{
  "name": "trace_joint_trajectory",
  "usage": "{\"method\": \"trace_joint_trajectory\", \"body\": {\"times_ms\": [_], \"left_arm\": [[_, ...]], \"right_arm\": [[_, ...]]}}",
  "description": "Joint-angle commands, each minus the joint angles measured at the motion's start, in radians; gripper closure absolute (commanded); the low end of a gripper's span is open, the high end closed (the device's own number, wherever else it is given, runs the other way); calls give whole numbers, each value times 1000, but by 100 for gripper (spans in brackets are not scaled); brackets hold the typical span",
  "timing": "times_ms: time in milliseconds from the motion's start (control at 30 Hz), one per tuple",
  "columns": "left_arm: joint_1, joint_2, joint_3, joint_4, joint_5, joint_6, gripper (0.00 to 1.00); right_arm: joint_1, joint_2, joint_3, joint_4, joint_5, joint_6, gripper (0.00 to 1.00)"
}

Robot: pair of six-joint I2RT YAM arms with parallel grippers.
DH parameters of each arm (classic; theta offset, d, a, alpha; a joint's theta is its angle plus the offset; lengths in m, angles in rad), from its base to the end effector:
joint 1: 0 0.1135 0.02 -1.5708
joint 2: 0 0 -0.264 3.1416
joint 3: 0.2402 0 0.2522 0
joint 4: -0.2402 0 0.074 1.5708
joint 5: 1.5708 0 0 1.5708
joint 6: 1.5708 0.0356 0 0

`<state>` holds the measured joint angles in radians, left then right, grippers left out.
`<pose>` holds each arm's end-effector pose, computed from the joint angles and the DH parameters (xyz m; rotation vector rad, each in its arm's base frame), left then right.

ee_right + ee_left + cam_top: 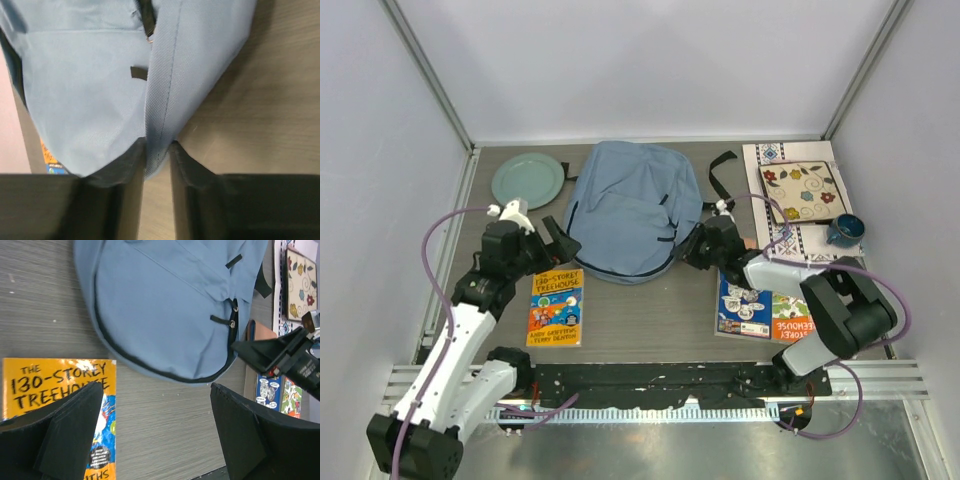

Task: Pack the student bag
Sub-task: Move the student bag to the center of the board.

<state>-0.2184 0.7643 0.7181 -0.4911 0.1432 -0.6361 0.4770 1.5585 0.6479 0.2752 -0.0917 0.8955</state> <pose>0.1656 -0.0420 0.2889 -0.3635 2.1421 -0.6529 0.2672 0.1418 0.1558 0.4332 2.3010 0.8322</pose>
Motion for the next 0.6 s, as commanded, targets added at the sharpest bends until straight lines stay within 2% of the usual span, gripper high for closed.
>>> {"method": "trace_joint_trajectory", "body": {"times_ms": [0, 33, 100, 133, 167, 233, 367, 433, 467, 567], "left_arm": [[-48, 88, 65, 128, 32, -45, 8], [-56, 119, 75, 129, 30, -46, 8], [-84, 147, 102, 131, 18, -53, 8], [-93, 167, 112, 125, 4, -53, 8], [-101, 177, 119, 121, -2, -53, 7], [-117, 204, 141, 103, -19, -57, 7], [-145, 233, 165, 75, -17, -89, 8], [-194, 254, 188, 28, -17, -146, 7], [-246, 285, 204, 4, 4, -171, 8], [-390, 334, 254, -99, -8, -281, 8]], "right_arm": [[80, -135, 22, -155, 85, -38, 60], [77, -196, 24, -194, 163, -64, 44], [71, -263, 38, -269, 219, -104, 30], [68, -320, 45, -304, 266, -125, 19], [61, -336, 56, -336, 280, -154, 15], [14, -348, 105, -382, 287, -170, 14], [-101, -309, 205, -500, 157, -213, 13], [-156, -290, 271, -554, 110, -216, 14], [-172, -281, 303, -644, 46, -210, 14], [-189, -246, 432, -807, 20, -196, 14]]}}
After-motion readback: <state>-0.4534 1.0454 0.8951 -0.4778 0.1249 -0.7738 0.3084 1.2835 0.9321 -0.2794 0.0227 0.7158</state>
